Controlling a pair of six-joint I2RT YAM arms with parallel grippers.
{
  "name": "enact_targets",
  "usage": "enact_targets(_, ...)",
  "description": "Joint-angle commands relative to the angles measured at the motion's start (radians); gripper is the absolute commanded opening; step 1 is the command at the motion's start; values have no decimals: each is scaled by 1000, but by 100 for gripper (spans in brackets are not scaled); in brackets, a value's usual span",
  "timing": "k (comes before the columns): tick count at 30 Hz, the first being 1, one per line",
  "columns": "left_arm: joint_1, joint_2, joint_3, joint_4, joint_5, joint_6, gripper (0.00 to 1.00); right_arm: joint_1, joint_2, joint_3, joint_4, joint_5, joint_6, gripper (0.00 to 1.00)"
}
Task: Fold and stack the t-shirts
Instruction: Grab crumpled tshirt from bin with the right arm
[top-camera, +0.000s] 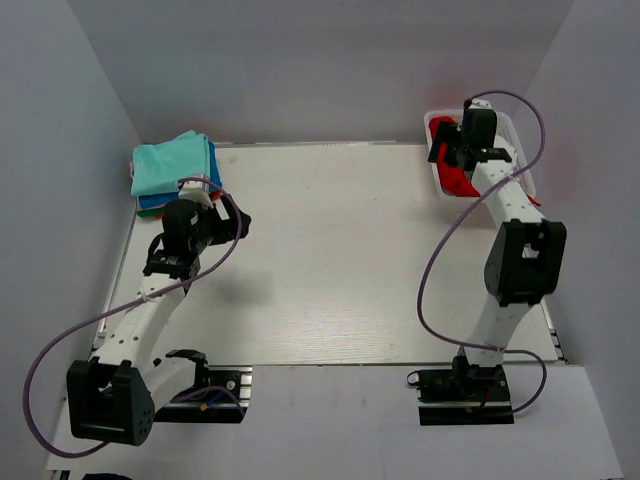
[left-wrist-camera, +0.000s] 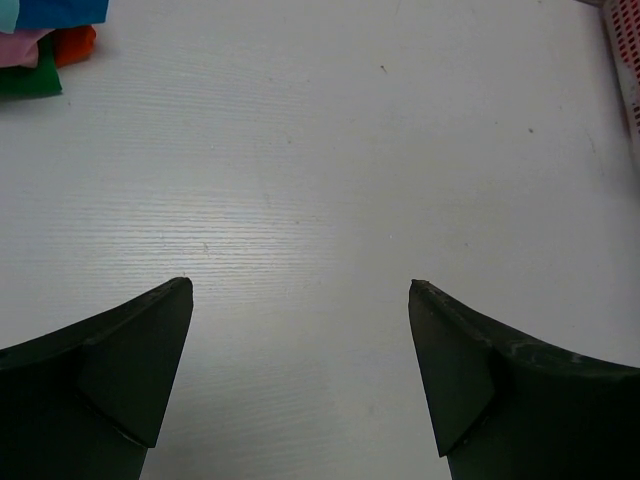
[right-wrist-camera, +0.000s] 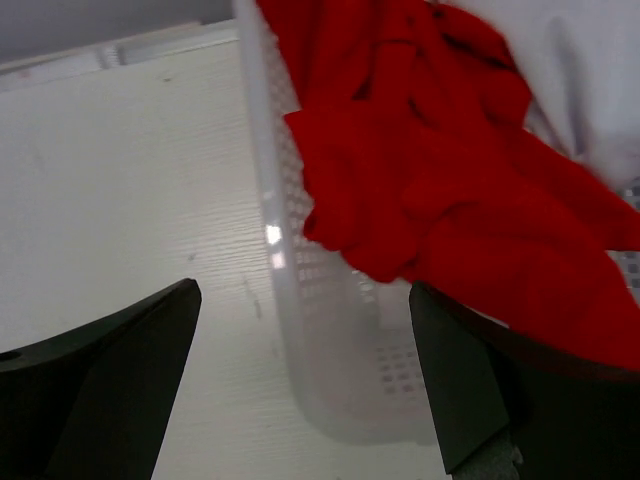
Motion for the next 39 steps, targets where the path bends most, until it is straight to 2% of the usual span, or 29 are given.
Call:
enact_targets(1, 6, 55, 50, 36, -11, 4, 99, -33, 105, 204, -128, 141, -88, 91)
enact_targets(6, -3, 129, 68, 56, 28, 24, 99, -106, 286, 389, -137, 233, -152, 91)
enact_targets(11, -3, 176, 78, 76, 37, 37, 99, -143, 461, 548, -70, 238, -252, 91)
enact_targets(15, -3, 233, 78, 97, 49, 56, 99, -164, 524, 556, 83, 273, -310, 91)
enact_targets(18, -3, 273, 96, 107, 49, 56, 99, -177, 564, 573, 158, 285, -335, 83)
enact_targets(28, -3, 431, 187, 58, 38, 38, 99, -207, 676, 624, 185, 120, -295, 73)
enact_targets(31, -3, 431, 196, 57, 48, 38, 99, -212, 700, 636, 208, 46, -254, 50)
enact_targets(32, -3, 431, 196, 57, 48, 38, 99, -215, 705, 637, 209, 22, -234, 29)
enact_targets(33, -3, 431, 196, 68, 48, 28, 99, -215, 706, 641, 212, 6, -223, 19)
enact_targets(35, -3, 419, 196, 68, 48, 28, 99, -223, 700, 641, 215, -64, -195, 7)
enact_targets(36, -3, 419, 196, 68, 48, 28, 95, -224, 680, 641, 211, -77, -192, 0)
enact_targets(39, -3, 385, 187, 68, 58, 28, 89, -224, 602, 618, 217, -80, -174, 0)
